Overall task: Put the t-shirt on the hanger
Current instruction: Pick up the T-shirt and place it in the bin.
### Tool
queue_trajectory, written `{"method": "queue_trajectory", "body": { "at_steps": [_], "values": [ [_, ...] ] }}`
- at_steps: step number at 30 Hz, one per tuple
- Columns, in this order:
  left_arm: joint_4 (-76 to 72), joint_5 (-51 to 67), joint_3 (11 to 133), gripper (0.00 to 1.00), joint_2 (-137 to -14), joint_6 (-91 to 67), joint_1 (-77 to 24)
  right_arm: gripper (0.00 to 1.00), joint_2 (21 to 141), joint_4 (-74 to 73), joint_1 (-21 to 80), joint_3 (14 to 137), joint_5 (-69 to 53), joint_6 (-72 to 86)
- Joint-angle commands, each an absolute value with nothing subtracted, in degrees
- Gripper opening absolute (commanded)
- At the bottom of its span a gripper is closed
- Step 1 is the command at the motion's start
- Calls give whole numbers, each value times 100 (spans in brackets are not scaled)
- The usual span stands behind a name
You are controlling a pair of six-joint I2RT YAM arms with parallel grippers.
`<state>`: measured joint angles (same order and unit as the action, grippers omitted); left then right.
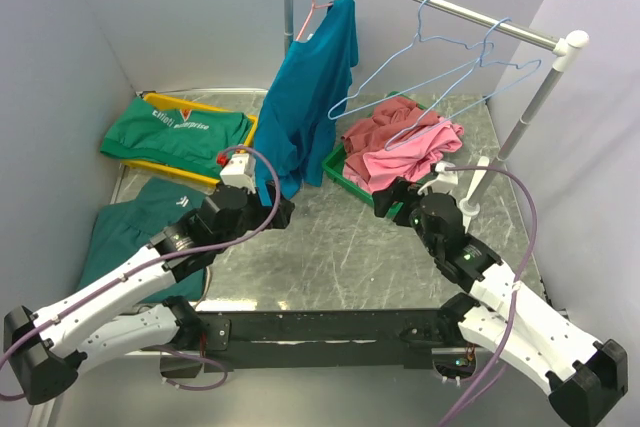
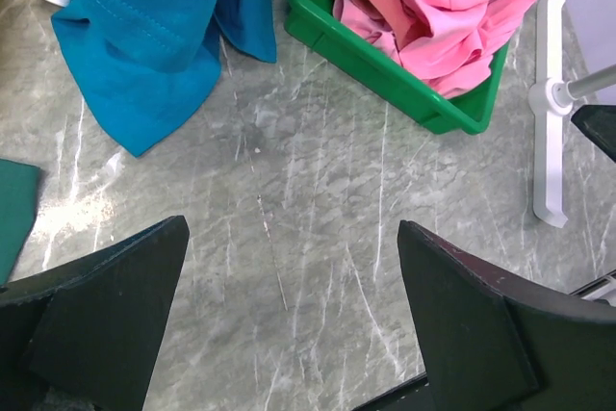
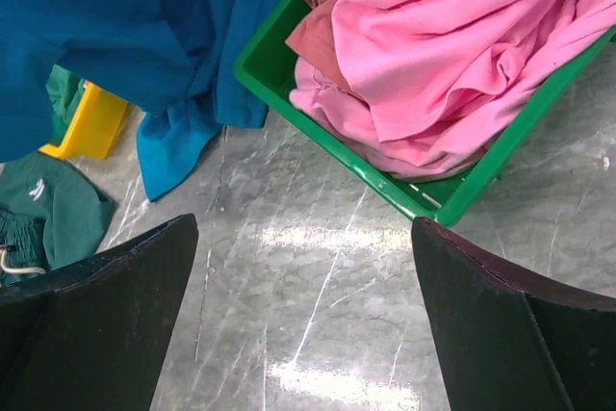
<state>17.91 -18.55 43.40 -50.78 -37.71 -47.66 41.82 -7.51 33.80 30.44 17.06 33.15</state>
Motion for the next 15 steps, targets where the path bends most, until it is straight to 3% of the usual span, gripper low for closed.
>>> {"method": "queue_trajectory", "body": {
  "at_steps": [1,15],
  "values": [
    [1573,-1890,4509,96,-4834,-3709,-4781,100,3982,-800,3357,3208,1749,3261],
    [1767,-1951,4526,96,-4799,-3647,-4781,100,4938,-396,3156,3471,1784,3173]
  ]
}}
